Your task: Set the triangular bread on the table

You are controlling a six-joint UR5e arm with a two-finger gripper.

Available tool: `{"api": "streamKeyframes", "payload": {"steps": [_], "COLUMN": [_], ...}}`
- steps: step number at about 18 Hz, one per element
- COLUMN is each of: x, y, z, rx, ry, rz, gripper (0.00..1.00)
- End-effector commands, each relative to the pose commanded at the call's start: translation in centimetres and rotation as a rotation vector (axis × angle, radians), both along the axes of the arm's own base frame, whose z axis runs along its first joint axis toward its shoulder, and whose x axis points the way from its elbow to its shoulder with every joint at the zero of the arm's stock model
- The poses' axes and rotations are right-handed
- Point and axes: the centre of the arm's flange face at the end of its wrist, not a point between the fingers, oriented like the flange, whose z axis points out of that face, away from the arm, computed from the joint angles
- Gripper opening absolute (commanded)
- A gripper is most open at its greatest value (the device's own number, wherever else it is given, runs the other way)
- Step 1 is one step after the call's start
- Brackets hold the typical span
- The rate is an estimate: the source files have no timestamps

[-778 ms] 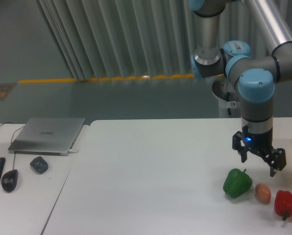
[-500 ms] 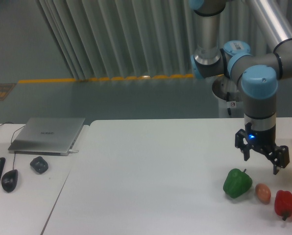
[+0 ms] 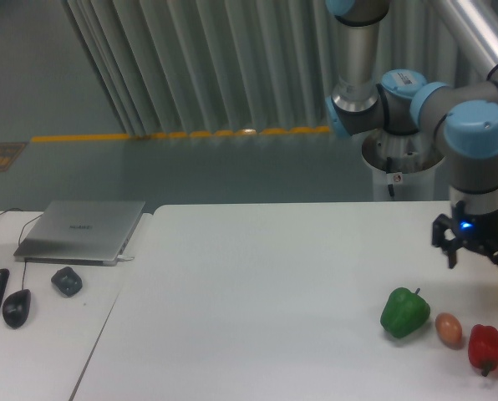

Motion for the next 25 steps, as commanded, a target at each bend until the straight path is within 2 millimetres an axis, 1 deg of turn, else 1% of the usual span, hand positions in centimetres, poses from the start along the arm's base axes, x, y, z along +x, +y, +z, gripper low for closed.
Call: {"api": "streamKeyframes", "payload": {"steps": [1, 2, 4, 6, 11, 13, 15, 18, 22, 23, 25], "x": [-0.5, -0.8, -1.3, -2.5, -4.6, -5.7, -6.1, -8.0, -10.2, -10.5, -10.4], "y": [-0.6, -0.8, -0.9, -1.3, -2.0, -2.6, -2.6, -4.9, -8.0, -8.8, -9.3], "z": [0.1, -0.3, -0.6, -1.3, -2.6, -2.9, -3.9, -4.7, -4.9, -5.3, -6.4], "rx": [-0.006, -0.011, -0.012, -0.008, -0.021, -0.019, -0.025, -0.034, -0.039, -0.042, -0.050], "ry": [0.000, -0.003, 0.001, 0.009, 0.021, 0.034, 0.025, 0.012, 0.004, -0.004, -0.025], "rz": [-0.027, -0.038, -0.055, -0.085, -0.196, -0.202, -0.199, -0.142, -0.080, -0.067, -0.038], "gripper": [1.00, 1.00, 1.00, 1.00, 1.00, 1.00, 1.00, 1.00, 1.00, 1.00, 1.00]}}
